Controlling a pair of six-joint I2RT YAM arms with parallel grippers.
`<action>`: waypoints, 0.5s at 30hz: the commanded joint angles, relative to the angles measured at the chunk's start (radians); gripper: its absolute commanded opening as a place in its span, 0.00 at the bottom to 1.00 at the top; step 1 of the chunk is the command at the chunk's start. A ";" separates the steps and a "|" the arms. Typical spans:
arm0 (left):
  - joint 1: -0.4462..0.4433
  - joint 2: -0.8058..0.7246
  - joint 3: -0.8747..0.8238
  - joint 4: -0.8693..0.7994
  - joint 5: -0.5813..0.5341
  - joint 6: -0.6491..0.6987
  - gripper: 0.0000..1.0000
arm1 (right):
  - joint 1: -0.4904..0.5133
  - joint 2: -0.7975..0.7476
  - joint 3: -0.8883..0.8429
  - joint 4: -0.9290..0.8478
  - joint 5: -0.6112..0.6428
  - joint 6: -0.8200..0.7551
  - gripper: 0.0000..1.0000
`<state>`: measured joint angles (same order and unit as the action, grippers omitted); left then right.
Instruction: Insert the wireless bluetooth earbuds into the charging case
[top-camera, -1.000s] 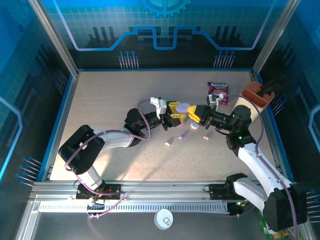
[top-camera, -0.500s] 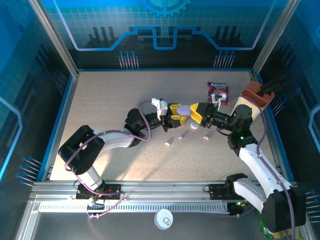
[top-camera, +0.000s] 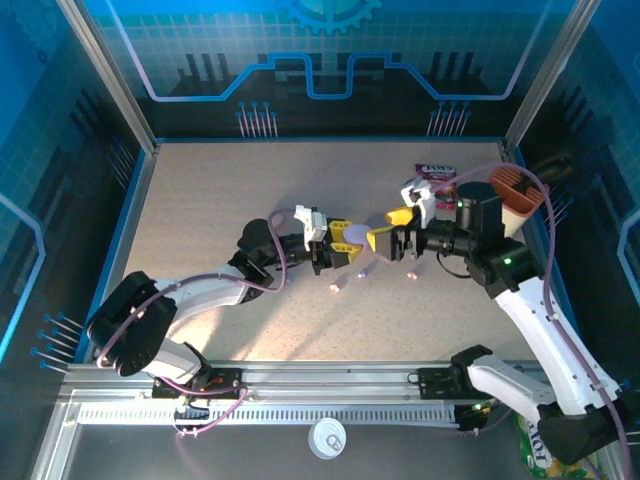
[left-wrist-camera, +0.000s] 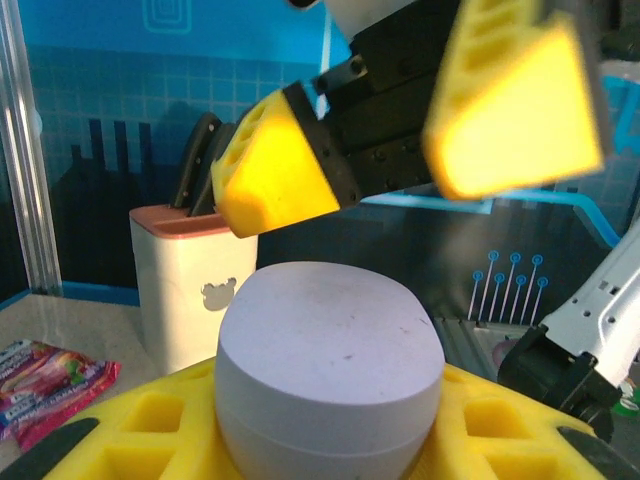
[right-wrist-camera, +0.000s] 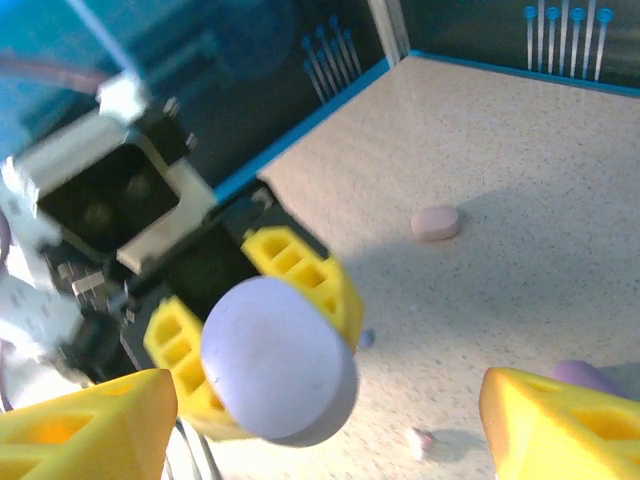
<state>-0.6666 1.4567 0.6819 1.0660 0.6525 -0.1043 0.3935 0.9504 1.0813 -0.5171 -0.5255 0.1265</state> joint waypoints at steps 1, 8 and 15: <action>0.007 -0.037 -0.017 -0.062 0.027 0.039 0.37 | 0.059 0.013 0.032 -0.114 0.124 -0.253 0.79; 0.007 -0.035 -0.013 -0.056 0.032 0.027 0.37 | 0.114 0.049 0.057 -0.110 0.151 -0.335 0.80; 0.008 -0.020 0.002 -0.054 0.048 0.018 0.37 | 0.130 0.055 0.049 -0.071 0.238 -0.358 0.81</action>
<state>-0.6666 1.4445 0.6758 0.9989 0.6674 -0.0956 0.5095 1.0103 1.1076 -0.5987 -0.3424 -0.1928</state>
